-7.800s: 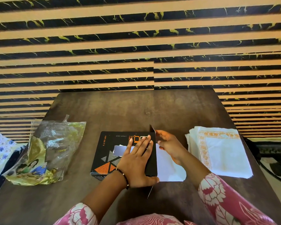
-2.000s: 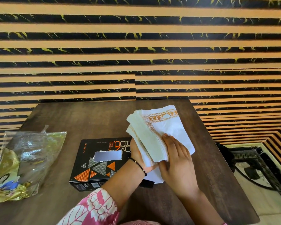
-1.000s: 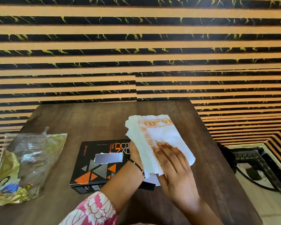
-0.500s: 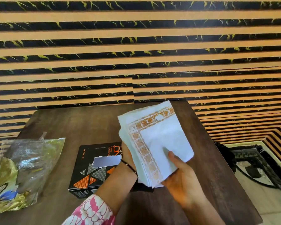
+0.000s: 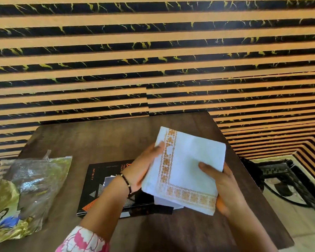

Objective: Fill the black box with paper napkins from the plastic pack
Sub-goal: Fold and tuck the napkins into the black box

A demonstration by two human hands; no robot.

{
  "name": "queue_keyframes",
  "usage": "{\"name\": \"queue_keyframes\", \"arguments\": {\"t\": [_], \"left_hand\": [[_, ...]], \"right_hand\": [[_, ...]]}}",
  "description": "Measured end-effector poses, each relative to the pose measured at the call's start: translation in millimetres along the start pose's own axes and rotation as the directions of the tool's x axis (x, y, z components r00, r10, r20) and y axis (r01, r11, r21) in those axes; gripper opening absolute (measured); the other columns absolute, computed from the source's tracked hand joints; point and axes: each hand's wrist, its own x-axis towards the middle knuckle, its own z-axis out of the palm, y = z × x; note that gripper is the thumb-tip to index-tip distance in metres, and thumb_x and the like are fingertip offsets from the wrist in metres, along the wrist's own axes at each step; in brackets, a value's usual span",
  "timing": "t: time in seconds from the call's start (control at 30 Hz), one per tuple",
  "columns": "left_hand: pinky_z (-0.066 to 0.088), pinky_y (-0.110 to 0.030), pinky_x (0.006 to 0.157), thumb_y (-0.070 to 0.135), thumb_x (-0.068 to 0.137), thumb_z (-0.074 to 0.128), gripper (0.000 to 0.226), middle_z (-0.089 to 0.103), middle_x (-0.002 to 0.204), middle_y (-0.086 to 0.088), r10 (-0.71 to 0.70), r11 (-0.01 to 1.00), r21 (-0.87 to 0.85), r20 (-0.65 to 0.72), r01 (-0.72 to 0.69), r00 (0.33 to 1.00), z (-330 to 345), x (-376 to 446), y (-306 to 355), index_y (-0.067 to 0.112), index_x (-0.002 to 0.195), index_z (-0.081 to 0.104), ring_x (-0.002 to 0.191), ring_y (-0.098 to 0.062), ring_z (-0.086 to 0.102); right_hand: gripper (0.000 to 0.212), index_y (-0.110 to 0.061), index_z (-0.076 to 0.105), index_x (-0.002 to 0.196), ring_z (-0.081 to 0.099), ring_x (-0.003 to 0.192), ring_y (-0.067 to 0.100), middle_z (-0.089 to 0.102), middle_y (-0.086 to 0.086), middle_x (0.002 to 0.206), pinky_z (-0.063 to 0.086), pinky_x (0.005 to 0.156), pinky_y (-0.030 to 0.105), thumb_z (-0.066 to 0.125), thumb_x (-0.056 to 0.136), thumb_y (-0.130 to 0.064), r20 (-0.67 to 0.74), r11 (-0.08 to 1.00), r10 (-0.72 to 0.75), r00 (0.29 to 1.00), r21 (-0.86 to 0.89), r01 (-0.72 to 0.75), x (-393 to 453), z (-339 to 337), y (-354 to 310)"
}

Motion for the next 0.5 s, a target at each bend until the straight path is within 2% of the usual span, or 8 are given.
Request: {"name": "queue_keyframes", "arguments": {"t": [0.07,0.13,0.2,0.27,0.37,0.43,0.5], "left_hand": [[0.048,-0.048,0.095,0.040,0.077,0.067,0.051,0.067,0.116,-0.004,-0.002,0.996,0.089,-0.053,0.007,0.999,0.0,4.7,-5.7,0.021,0.122,0.051,0.106,-0.022,0.064],[0.051,-0.048,0.091,0.020,0.081,0.067,0.051,0.065,0.117,-0.013,-0.020,0.998,0.051,-0.123,0.026,0.992,-1.6,8.5,-7.0,0.014,0.126,0.046,0.104,-0.028,0.064],[0.057,-0.040,0.077,0.014,0.079,0.067,0.053,0.066,0.111,-0.015,-0.052,0.997,-0.055,-0.136,0.045,0.989,-4.5,11.9,-5.1,0.009,0.127,0.045,0.094,-0.027,0.068],[0.057,-0.031,0.062,0.018,0.080,0.062,0.050,0.067,0.102,-0.012,-0.084,0.989,-0.131,-0.138,0.065,0.987,-4.7,12.0,-2.2,0.008,0.126,0.046,0.081,-0.021,0.070],[0.054,-0.035,0.070,0.036,0.074,0.063,0.057,0.066,0.112,-0.010,-0.154,0.983,-0.122,-0.134,0.138,0.979,-5.6,10.8,-9.4,0.016,0.125,0.048,0.092,-0.024,0.067],[0.050,-0.035,0.073,0.045,0.077,0.063,0.055,0.065,0.117,-0.010,-0.200,0.980,-0.038,-0.118,0.197,0.973,-6.2,8.0,-13.2,0.018,0.124,0.050,0.098,-0.026,0.064],[0.051,-0.037,0.079,0.045,0.075,0.067,0.059,0.063,0.121,-0.012,-0.244,0.970,-0.016,-0.092,0.243,0.965,-8.6,6.2,-14.9,0.015,0.123,0.052,0.104,-0.028,0.062]], "right_hand": [[0.034,-0.025,0.060,0.107,0.072,0.084,0.024,0.073,0.006,0.099,0.059,0.060,0.035,0.065,0.079,-0.006,-0.008,0.997,0.017,1.000,-0.082,-0.018,3.8,-0.9,-4.4],[0.039,-0.022,0.059,0.113,0.071,0.088,0.027,0.072,0.010,0.103,0.059,0.063,0.037,0.068,0.076,-0.010,0.050,0.989,0.066,0.997,-0.138,-0.059,7.4,-6.8,-10.8],[0.047,-0.020,0.056,0.119,0.069,0.096,0.031,0.070,0.012,0.109,0.059,0.067,0.040,0.072,0.075,-0.021,0.127,0.982,0.172,0.977,-0.095,-0.161,10.6,-15.5,-15.7],[0.059,-0.014,0.057,0.121,0.068,0.098,0.033,0.069,0.016,0.112,0.058,0.068,0.037,0.078,0.067,-0.027,0.167,0.960,0.277,0.946,-0.005,-0.280,12.2,-22.5,-14.3],[0.057,-0.006,0.069,0.097,0.072,0.079,0.030,0.073,0.018,0.092,0.059,0.058,0.034,0.090,0.046,-0.023,0.238,0.885,0.424,0.874,0.095,-0.456,5.7,-21.1,-2.6],[0.033,-0.003,0.071,0.083,0.071,0.058,0.026,0.073,0.017,0.070,0.056,0.043,0.031,0.080,0.053,-0.014,0.224,0.877,0.436,0.871,0.113,-0.468,1.6,-20.6,0.2],[0.019,-0.001,0.067,0.088,0.070,0.051,0.024,0.072,0.016,0.062,0.054,0.038,0.028,0.064,0.069,-0.003,0.186,0.890,0.419,0.889,0.109,-0.443,-3.3,-19.6,-8.3]]}}
